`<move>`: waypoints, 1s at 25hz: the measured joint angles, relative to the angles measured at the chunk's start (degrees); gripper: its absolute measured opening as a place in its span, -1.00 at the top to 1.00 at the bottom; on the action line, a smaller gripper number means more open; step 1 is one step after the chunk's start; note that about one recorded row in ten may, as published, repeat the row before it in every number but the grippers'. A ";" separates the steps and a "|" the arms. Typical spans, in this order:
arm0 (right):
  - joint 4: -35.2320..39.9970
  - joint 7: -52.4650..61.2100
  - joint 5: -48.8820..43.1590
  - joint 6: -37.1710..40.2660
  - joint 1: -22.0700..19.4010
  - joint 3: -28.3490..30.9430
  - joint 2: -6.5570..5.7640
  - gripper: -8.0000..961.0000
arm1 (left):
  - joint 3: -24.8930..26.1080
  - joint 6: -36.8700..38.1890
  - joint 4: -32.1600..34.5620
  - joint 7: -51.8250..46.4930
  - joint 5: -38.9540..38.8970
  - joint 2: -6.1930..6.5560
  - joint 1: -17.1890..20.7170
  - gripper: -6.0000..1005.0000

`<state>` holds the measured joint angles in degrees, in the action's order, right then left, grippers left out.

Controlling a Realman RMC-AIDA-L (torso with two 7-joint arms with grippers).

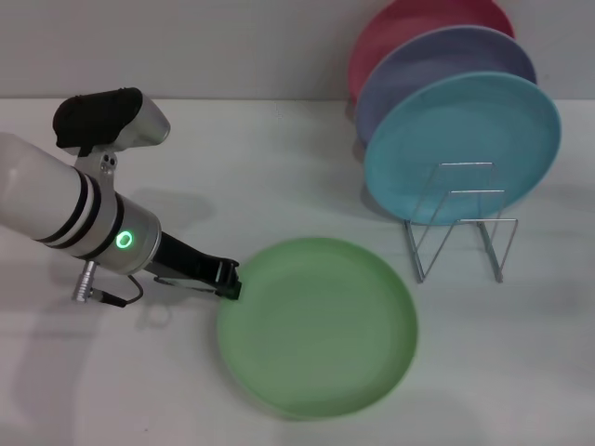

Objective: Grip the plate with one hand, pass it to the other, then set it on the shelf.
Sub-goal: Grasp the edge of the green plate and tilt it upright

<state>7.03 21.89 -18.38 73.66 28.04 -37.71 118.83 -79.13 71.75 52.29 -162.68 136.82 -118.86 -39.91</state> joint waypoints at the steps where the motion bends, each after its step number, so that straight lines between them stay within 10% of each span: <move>1: -0.01 0.00 0.01 0.00 0.00 0.05 0.00 -0.27 | 0.13 -0.18 0.01 0.23 -0.05 0.05 0.11 0.91; 25: -0.03 0.12 0.19 -0.51 0.00 0.15 0.09 -0.27 | 20.31 2.35 -8.58 17.62 -5.92 0.70 1.51 0.91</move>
<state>7.00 22.01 -18.19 73.15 28.04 -37.56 118.92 -58.82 74.10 43.71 -145.07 130.90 -118.16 -38.39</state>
